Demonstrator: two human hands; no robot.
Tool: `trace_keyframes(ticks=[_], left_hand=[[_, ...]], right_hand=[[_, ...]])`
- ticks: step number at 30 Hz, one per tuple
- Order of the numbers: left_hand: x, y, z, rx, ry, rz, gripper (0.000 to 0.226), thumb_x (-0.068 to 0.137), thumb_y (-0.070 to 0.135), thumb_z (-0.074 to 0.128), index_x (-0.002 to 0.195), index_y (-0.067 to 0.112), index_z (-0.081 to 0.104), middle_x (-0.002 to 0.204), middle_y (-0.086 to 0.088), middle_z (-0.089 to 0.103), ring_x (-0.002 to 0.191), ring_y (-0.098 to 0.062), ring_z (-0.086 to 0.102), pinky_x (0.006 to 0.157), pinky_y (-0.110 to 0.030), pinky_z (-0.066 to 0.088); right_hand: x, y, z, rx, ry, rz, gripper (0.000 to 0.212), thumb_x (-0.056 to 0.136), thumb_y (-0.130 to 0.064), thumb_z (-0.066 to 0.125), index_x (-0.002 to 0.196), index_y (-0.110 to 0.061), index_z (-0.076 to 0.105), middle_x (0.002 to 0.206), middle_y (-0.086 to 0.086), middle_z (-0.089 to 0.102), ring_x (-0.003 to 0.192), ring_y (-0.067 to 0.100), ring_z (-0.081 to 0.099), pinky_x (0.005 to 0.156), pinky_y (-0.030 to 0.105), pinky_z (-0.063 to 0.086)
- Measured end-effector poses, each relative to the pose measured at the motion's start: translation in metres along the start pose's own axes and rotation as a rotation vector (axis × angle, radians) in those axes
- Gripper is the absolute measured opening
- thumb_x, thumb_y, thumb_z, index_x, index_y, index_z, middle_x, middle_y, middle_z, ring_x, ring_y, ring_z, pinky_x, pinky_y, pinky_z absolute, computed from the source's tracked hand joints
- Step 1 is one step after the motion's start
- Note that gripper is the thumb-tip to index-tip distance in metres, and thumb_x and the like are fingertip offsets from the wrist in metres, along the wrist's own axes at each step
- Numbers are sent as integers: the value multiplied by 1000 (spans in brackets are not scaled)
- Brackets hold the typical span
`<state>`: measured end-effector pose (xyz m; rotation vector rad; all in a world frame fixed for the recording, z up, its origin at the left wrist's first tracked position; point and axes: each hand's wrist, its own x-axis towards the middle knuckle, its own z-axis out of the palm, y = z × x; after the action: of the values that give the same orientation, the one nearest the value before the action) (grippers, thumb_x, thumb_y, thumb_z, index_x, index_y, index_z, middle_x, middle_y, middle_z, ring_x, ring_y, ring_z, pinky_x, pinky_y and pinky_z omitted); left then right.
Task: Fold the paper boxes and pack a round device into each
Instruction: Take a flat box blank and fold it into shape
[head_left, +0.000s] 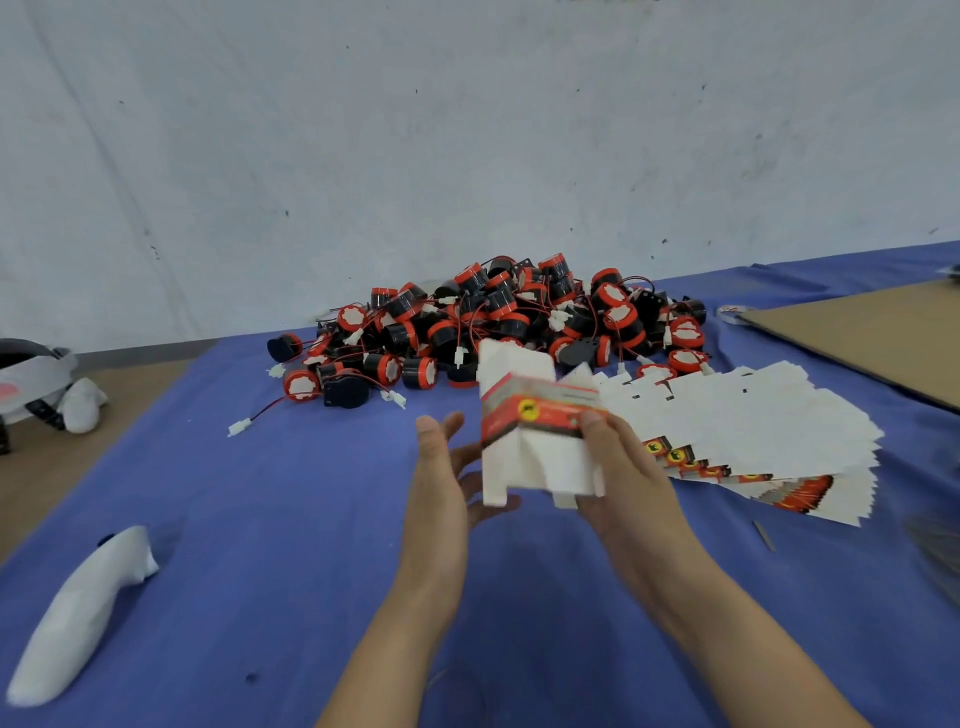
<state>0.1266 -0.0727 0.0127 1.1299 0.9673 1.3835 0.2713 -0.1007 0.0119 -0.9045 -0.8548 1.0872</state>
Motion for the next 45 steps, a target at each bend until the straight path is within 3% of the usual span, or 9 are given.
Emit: trace_keyframes(ticks=[4, 12, 17, 25, 28, 33, 37, 41, 45], left_hand=[[-12, -3, 2, 301, 22, 253, 23, 104, 45, 43, 125, 45, 51, 108, 25, 65, 100, -2, 65, 77, -21, 52], [-18, -12, 9, 1264, -183, 992, 85, 82, 25, 69, 153, 26, 23, 162, -1, 20, 150, -26, 17, 123, -40, 15], [-14, -24, 8, 1495, -264, 953, 114, 79, 70, 60, 159, 16, -3, 167, -8, -3, 153, -37, -3, 120, -59, -2], [-11, -24, 3, 1528, -299, 974, 108, 80, 64, 55, 158, 14, 0, 164, -8, 13, 153, -37, 5, 121, -55, -7], [-13, -19, 4, 1446, -289, 939, 96, 82, 67, 46, 156, 17, 10, 158, -3, 25, 153, -30, 12, 122, -53, -3], [-19, -2, 7, 864, -110, 619, 94, 74, 71, 64, 149, 47, 12, 145, 24, 31, 144, 8, 14, 123, -31, 13], [-25, 12, 3, 332, -95, 446, 69, 76, 65, 69, 137, 52, 39, 130, 26, 55, 122, 3, 53, 85, -8, 47], [-37, 25, 17, 150, -206, 278, 66, 81, 77, 53, 129, 32, 59, 91, -7, 73, 94, -2, 70, 70, -4, 48], [-32, 17, 13, 154, -253, 265, 76, 73, 91, 44, 123, 37, 63, 112, 3, 73, 101, -9, 71, 75, -15, 55]], right_hand=[[7, -8, -8, 142, 100, 93, 27, 103, -35, 53, 122, -21, 67, 109, 0, 76, 101, 20, 73, 68, 33, 62], [5, -12, -17, -817, 115, -369, 50, 90, -39, 63, 138, -41, 51, 115, -25, 46, 98, -13, 45, 76, -4, 34], [7, -21, -22, -1002, -80, -318, 73, 90, -39, 68, 152, -42, 30, 125, -24, 47, 112, 1, 44, 89, 19, 36], [8, -26, -29, -991, -203, -293, 76, 86, -42, 70, 148, -54, 28, 109, -49, 42, 96, -17, 49, 76, -8, 33], [4, -27, -29, -962, -287, -297, 78, 83, -50, 70, 147, -57, 25, 118, -47, 42, 104, -32, 42, 80, -6, 35], [-3, -42, -26, -519, -204, -336, 62, 86, -69, 57, 143, -49, 43, 132, -25, 58, 114, -2, 61, 92, 20, 52], [-4, -49, -24, -456, -126, -387, 46, 93, -67, 40, 134, -50, 53, 137, -25, 57, 127, -1, 54, 107, 30, 45], [-2, -36, -4, -473, -280, -266, 35, 98, -62, 42, 116, -40, 63, 144, -12, 53, 106, -14, 58, 83, 9, 45], [-24, -13, 7, -511, -372, -393, 56, 92, -72, 46, 139, -42, 44, 144, -20, 46, 134, 7, 47, 99, 19, 48]])
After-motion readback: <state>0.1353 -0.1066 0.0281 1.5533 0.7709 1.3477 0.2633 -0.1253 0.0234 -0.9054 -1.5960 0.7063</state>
